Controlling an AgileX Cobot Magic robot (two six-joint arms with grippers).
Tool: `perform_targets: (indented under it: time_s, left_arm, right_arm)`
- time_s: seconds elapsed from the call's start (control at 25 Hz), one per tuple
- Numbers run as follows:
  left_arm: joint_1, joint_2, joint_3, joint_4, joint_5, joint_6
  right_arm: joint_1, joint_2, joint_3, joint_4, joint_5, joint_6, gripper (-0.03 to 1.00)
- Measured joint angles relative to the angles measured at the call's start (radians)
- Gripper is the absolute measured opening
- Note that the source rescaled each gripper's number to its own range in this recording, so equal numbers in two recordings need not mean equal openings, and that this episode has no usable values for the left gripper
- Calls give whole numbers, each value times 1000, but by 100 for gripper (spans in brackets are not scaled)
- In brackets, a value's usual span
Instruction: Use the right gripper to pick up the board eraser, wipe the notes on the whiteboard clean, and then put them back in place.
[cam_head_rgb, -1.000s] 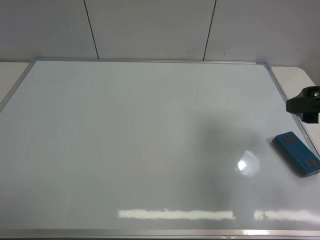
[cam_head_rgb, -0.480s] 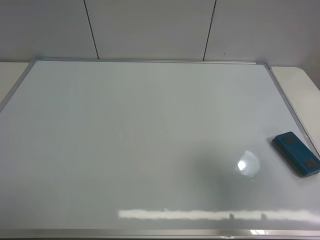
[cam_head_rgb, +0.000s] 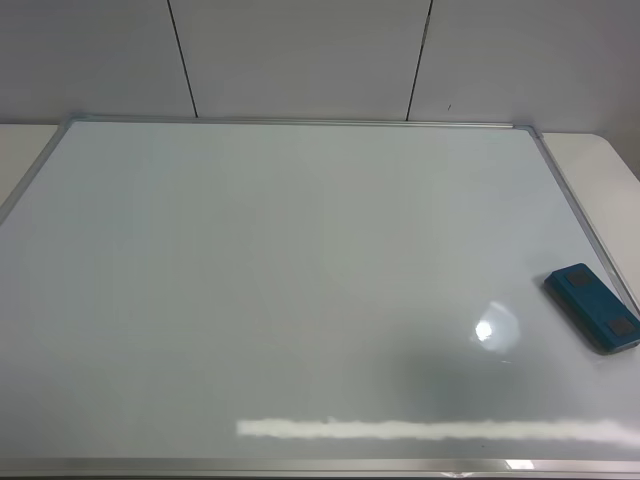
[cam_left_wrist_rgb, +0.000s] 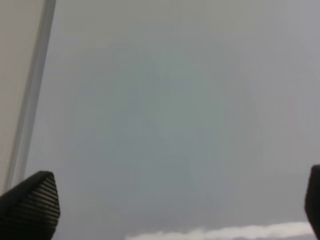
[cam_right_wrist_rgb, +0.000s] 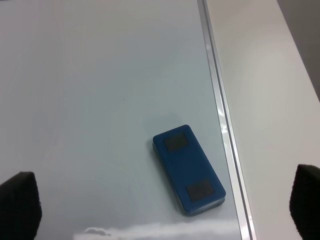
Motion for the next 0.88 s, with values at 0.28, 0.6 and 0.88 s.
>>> perform_targets:
  time_s: [0.28, 0.6, 0.88]
  left_arm:
    - [0, 0, 0, 0, 0, 0]
    - [0, 0, 0, 0, 0, 0]
    - [0, 0, 0, 0, 0, 0]
  right_arm:
    - [1, -132, 66, -4, 23, -19, 100]
    - [1, -158, 78, -4, 26, -23, 100]
    - [1, -158, 106, -4, 26, -23, 100]
